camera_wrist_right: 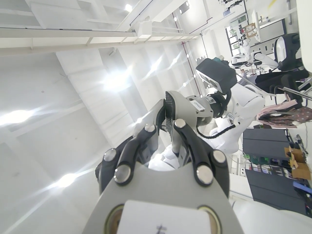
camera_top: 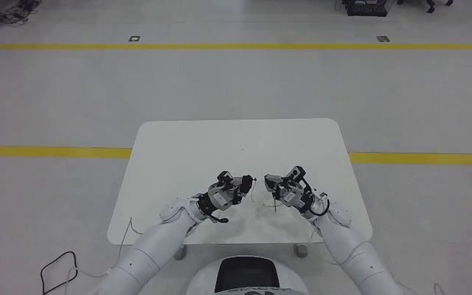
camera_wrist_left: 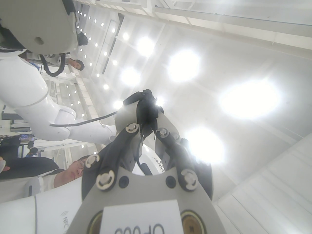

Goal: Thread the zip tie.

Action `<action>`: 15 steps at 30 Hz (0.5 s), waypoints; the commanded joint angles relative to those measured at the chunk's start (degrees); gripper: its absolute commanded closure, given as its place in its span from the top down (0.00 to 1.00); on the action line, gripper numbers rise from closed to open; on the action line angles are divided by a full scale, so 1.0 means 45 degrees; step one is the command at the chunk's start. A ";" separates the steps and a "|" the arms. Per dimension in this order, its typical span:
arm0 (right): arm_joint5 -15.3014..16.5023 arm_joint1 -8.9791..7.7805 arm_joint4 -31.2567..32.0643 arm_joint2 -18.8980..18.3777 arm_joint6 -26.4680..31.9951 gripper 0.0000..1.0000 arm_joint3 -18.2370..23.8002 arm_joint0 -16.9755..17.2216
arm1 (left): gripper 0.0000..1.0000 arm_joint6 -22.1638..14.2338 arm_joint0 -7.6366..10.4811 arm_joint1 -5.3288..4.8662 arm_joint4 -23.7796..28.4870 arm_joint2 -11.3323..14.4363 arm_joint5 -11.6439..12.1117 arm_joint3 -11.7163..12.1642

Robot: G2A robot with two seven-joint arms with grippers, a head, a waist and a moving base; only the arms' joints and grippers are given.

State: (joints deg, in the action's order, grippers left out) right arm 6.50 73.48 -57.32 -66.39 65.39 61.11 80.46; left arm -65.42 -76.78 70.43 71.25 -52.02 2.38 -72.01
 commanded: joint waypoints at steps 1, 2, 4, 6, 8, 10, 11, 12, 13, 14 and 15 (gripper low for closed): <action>-0.0011 0.0003 -0.0002 0.0011 -0.0004 1.00 -0.0013 -0.0006 | 0.00 0.0000 0.0000 0.0000 0.0000 0.0000 0.0000 0.0000; -0.0011 0.0003 -0.0002 0.0011 -0.0004 1.00 -0.0013 -0.0006 | 0.00 0.0000 0.0000 0.0000 0.0000 0.0000 0.0000 0.0000; -0.0011 0.0003 -0.0002 0.0011 -0.0004 1.00 -0.0013 -0.0006 | 0.00 0.0000 0.0000 0.0000 0.0000 0.0000 0.0000 0.0000; -0.0011 0.0003 -0.0002 0.0011 -0.0004 1.00 -0.0013 -0.0006 | 0.00 0.0334 -0.0068 0.0019 0.0229 -0.0023 -0.0022 -0.0042; 0.0777 -0.0014 0.0551 -0.0078 -0.0750 1.00 0.0305 0.0102 | 0.00 0.0851 -0.0253 0.0076 0.1017 -0.0079 -0.0190 -0.0196; 0.1141 -0.0040 0.0829 -0.0152 -0.1028 1.00 0.0665 0.0287 | 0.00 0.1167 -0.0353 0.0103 0.1477 -0.0132 -0.0367 -0.0249; 0.1295 -0.0065 0.0916 -0.0249 -0.1100 1.00 0.0843 0.0375 | 0.00 0.1281 -0.0395 0.0112 0.1642 -0.0151 -0.0456 -0.0272; 0.1457 -0.0102 0.1044 -0.0374 -0.1190 1.00 0.1045 0.0502 | 0.00 0.1407 -0.0429 0.0119 0.1754 -0.0182 -0.0505 -0.0305; 0.1596 -0.0133 0.1190 -0.0480 -0.1273 1.00 0.1197 0.0587 | 0.00 0.1507 -0.0470 0.0124 0.1846 -0.0203 -0.0533 -0.0326; 0.1741 -0.0166 0.1338 -0.0589 -0.1368 1.00 0.1355 0.0677 | 0.00 0.1610 -0.0514 0.0130 0.1949 -0.0227 -0.0558 -0.0358; 0.1909 -0.0205 0.1529 -0.0724 -0.1507 1.00 0.1566 0.0796 | 0.00 0.1733 -0.0577 0.0136 0.2090 -0.0277 -0.0543 -0.0404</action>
State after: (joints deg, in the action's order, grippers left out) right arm 14.30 72.74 -51.35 -69.00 59.22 67.23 83.54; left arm -58.25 -79.07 71.02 80.00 -53.05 -0.11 -73.63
